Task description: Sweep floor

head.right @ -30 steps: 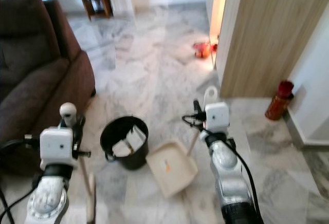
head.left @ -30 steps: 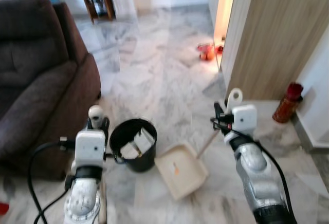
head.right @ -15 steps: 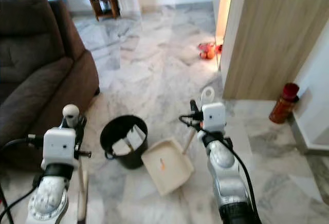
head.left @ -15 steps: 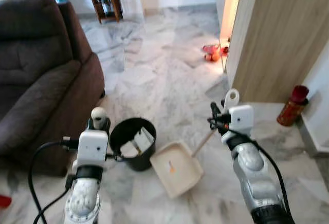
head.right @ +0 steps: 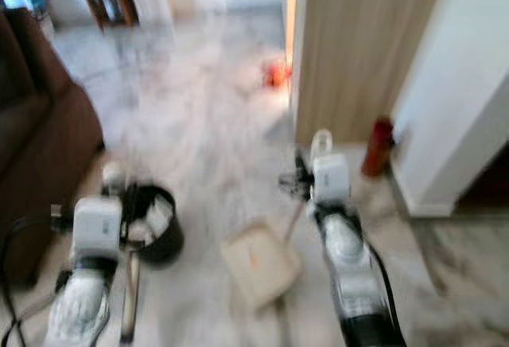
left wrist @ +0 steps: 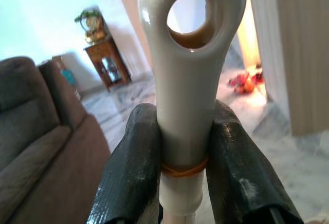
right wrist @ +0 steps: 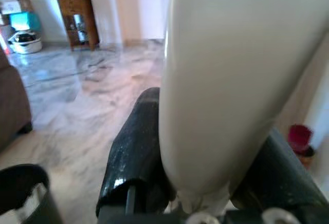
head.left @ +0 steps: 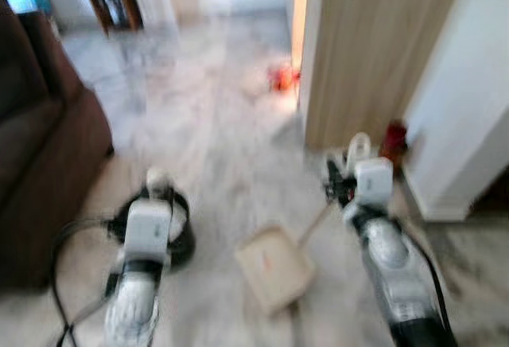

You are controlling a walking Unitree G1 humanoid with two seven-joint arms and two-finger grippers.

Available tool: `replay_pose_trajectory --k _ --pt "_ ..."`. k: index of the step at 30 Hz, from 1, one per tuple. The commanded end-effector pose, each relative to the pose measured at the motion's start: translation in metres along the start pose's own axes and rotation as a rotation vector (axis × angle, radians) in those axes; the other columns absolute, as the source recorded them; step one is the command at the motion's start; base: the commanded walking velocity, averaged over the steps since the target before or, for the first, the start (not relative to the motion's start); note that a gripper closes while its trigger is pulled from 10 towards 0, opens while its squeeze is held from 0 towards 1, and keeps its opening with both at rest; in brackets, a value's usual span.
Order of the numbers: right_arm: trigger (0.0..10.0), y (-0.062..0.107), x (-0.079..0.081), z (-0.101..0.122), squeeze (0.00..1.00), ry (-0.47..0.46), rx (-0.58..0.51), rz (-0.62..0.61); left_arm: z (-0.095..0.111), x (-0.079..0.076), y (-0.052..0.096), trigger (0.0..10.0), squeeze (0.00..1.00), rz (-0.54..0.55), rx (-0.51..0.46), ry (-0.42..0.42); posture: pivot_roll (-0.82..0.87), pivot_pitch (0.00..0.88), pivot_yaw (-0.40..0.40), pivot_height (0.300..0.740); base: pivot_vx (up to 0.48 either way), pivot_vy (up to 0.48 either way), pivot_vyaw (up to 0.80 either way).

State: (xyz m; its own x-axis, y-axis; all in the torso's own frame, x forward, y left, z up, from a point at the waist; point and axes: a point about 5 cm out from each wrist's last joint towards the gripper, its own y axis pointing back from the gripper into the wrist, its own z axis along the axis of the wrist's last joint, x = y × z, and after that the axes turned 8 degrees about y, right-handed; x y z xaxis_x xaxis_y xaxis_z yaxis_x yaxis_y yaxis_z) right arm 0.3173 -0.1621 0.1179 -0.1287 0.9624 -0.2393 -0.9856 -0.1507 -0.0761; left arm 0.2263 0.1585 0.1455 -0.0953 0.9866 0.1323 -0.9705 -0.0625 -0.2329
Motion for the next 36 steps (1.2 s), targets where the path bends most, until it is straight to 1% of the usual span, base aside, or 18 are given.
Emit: replay_pose_trajectory --k 1,3,12,29,34,36 --pt "10.0 -0.004 0.002 0.011 0.00 0.007 -0.053 0.005 0.005 0.005 -0.001 10.0 0.00 0.010 -0.036 -0.028 -0.19 0.054 0.100 0.740 0.000 -0.401 -0.80" --pt "10.0 -0.004 0.002 0.011 0.00 0.006 -0.052 0.004 0.005 0.005 -0.001 10.0 0.00 0.011 -0.037 -0.027 -0.19 0.053 0.101 0.740 0.000 -0.401 -0.79" --pt "10.0 -0.004 0.002 0.012 0.00 0.009 -0.054 -0.007 0.004 0.006 -0.003 10.0 0.00 0.015 -0.037 -0.013 -0.20 0.045 0.109 0.740 0.000 0.000 -0.79" --pt "10.0 -0.003 0.001 0.012 0.00 0.021 -0.059 -0.033 0.000 0.005 -0.009 10.0 0.00 -0.012 -0.040 -0.024 -0.24 0.022 0.139 0.740 0.000 0.000 -0.79" --pt "10.0 -0.002 -0.003 0.013 0.00 0.025 -0.064 -0.051 0.001 0.003 -0.014 10.0 0.00 -0.027 -0.050 -0.018 -0.26 0.016 0.149 0.740 0.000 -0.377 -0.79" --pt "10.0 -0.001 -0.004 0.013 0.00 0.027 -0.066 -0.056 0.001 0.001 -0.016 10.0 0.00 -0.029 -0.053 -0.010 -0.28 0.008 0.151 0.740 0.000 0.000 -0.79"
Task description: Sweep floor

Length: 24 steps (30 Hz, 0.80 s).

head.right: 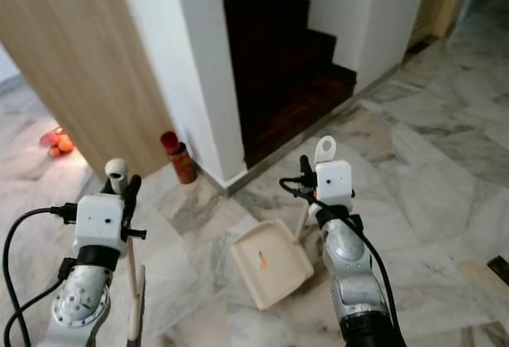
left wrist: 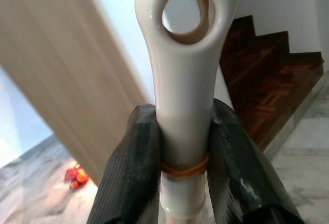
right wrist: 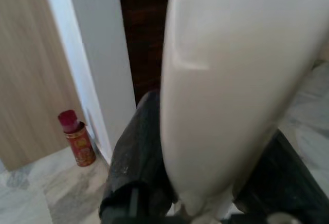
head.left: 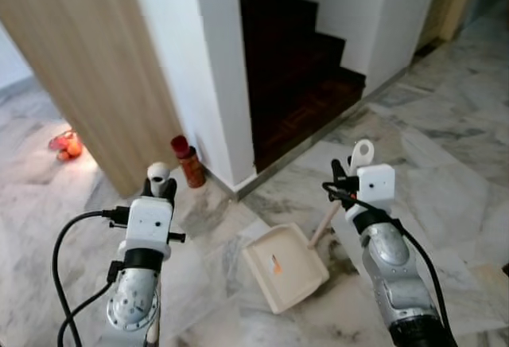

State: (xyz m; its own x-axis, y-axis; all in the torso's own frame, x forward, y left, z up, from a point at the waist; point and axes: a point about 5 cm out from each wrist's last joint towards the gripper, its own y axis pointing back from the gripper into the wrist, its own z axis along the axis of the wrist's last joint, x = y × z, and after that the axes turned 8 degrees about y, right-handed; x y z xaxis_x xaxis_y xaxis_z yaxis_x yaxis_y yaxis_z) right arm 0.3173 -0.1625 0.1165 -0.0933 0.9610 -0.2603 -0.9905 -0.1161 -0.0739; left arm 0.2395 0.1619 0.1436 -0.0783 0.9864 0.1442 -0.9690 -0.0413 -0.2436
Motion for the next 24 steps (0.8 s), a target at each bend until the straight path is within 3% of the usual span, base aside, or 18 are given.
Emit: replay_pose_trajectory --k 1,14,24 --pt "10.0 -0.001 -0.005 0.015 0.00 0.002 -0.078 -0.027 0.006 -0.001 -0.004 10.0 0.00 -0.011 -0.042 0.002 -0.28 0.008 0.151 0.740 0.000 0.000 -0.79" --pt "10.0 -0.005 -0.006 0.017 0.00 0.013 -0.084 -0.006 0.004 -0.001 -0.006 10.0 0.00 0.009 -0.065 0.007 -0.29 0.000 0.113 0.740 0.000 0.000 -0.79" --pt "10.0 -0.011 -0.029 0.029 0.00 0.080 -0.105 -0.011 -0.002 -0.023 -0.013 10.0 0.00 0.016 -0.067 0.079 -0.38 0.000 0.046 0.740 0.000 0.000 -0.79"
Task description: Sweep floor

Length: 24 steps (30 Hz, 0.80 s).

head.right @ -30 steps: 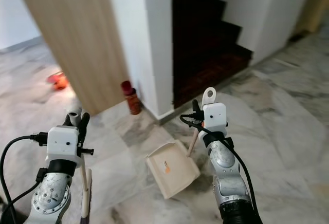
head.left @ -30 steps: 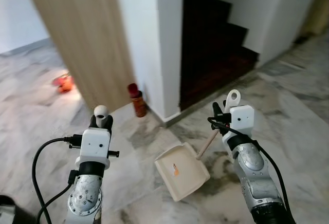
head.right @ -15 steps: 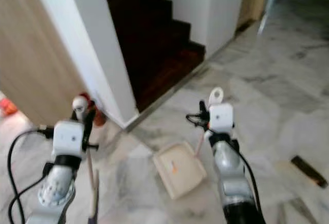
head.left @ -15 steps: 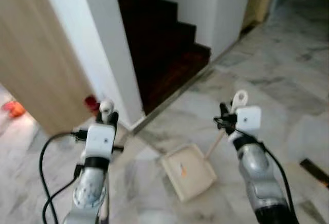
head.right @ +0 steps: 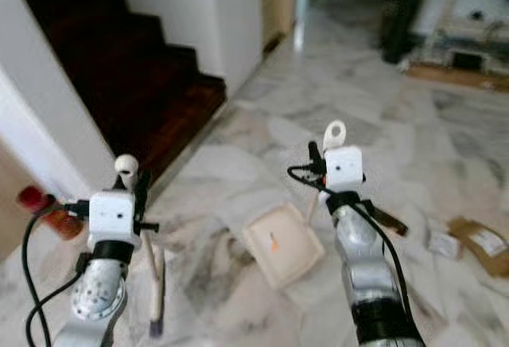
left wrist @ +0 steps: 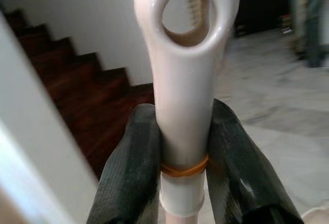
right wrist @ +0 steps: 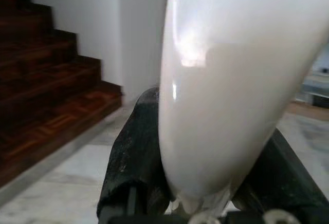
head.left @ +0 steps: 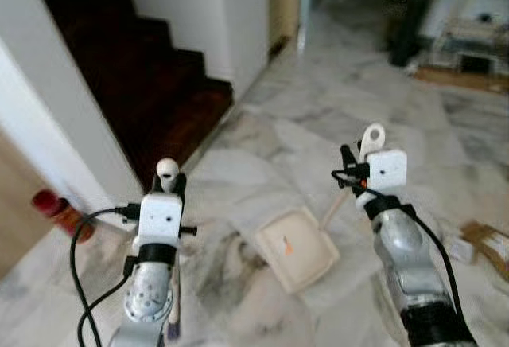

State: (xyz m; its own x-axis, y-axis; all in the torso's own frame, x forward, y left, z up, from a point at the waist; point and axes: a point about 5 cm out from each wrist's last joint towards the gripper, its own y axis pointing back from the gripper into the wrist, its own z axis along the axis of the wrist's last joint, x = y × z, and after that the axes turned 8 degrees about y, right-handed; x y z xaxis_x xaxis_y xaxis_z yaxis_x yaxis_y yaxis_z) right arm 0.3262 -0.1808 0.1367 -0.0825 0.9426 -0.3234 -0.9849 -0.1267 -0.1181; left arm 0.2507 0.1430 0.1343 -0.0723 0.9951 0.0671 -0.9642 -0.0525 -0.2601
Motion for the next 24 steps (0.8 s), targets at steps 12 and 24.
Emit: replay_pose_trajectory --k 12,24 --pt "10.0 -0.012 -0.022 0.022 0.00 0.057 -0.082 -0.023 0.006 -0.022 -0.014 10.0 0.00 -0.029 -0.066 0.012 -0.40 0.000 0.040 0.740 0.000 0.000 -0.79" --pt "10.0 -0.021 -0.006 0.025 0.00 0.033 -0.106 0.039 0.008 -0.002 -0.010 10.0 0.00 0.069 -0.088 -0.030 -0.30 0.000 0.003 0.740 0.000 0.000 -0.05"
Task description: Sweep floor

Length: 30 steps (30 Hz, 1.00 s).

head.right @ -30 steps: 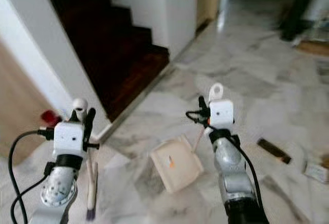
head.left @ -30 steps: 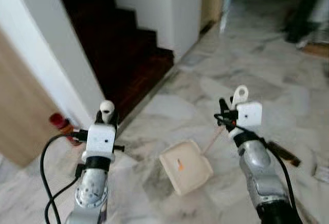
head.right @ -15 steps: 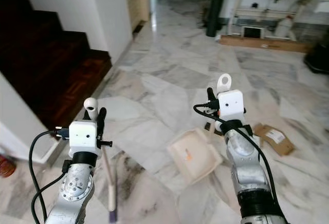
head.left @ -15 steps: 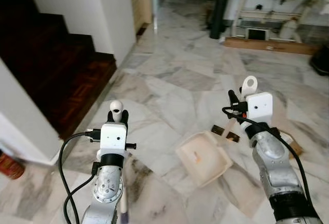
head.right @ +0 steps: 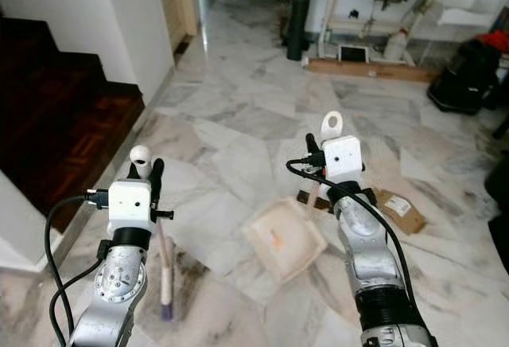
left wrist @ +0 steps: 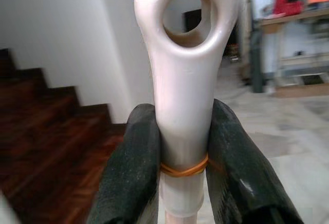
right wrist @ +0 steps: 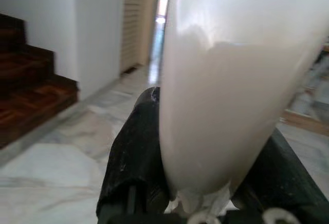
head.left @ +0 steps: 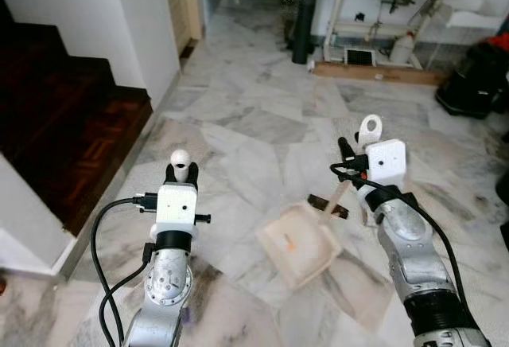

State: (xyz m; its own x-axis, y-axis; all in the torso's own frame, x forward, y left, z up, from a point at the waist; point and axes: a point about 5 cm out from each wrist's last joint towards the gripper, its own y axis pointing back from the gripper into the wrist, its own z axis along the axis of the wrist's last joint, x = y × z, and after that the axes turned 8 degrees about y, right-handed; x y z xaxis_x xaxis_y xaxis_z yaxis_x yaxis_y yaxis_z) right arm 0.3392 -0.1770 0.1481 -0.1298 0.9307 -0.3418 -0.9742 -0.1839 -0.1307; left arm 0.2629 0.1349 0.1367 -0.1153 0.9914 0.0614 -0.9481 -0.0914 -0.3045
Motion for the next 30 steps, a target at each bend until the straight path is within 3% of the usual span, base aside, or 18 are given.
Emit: replay_pose_trajectory --k 1,3,8,11,16,22,30 --pt "10.0 -0.007 -0.005 0.014 0.00 0.016 -0.072 -0.012 0.009 0.009 0.002 10.0 0.00 0.029 -0.044 -0.029 -0.29 0.000 0.004 0.740 0.000 0.000 0.00" --pt "10.0 -0.007 -0.003 0.013 0.00 0.008 -0.069 -0.009 0.009 0.013 0.004 10.0 0.00 0.035 -0.042 -0.040 -0.28 0.000 0.004 0.740 0.000 0.000 0.00" --pt "10.0 -0.009 0.020 0.012 0.00 -0.035 -0.065 0.062 0.013 0.027 0.016 10.0 0.00 0.088 -0.033 -0.071 -0.21 0.000 -0.029 0.740 0.000 0.000 0.00" --pt "10.0 -0.010 0.023 0.012 0.00 -0.039 -0.070 0.073 0.014 0.029 0.017 10.0 0.00 0.095 -0.033 -0.075 -0.21 0.000 -0.029 0.740 0.000 0.000 0.00" --pt "10.0 -0.017 0.038 0.013 0.00 -0.051 -0.071 0.143 0.016 0.039 0.034 10.0 0.00 0.164 -0.016 -0.104 -0.13 0.000 -0.069 0.740 0.000 0.000 0.00" --pt "10.0 -0.020 0.040 0.015 0.00 -0.064 -0.080 0.138 0.015 0.043 0.039 10.0 0.00 0.176 0.009 -0.104 -0.14 0.000 -0.047 0.740 0.000 0.000 0.00" --pt "10.0 -0.014 0.037 0.016 0.00 -0.068 -0.093 0.100 0.012 0.040 0.032 10.0 0.00 0.133 0.018 -0.089 -0.21 0.003 -0.004 0.740 0.000 0.000 0.00"
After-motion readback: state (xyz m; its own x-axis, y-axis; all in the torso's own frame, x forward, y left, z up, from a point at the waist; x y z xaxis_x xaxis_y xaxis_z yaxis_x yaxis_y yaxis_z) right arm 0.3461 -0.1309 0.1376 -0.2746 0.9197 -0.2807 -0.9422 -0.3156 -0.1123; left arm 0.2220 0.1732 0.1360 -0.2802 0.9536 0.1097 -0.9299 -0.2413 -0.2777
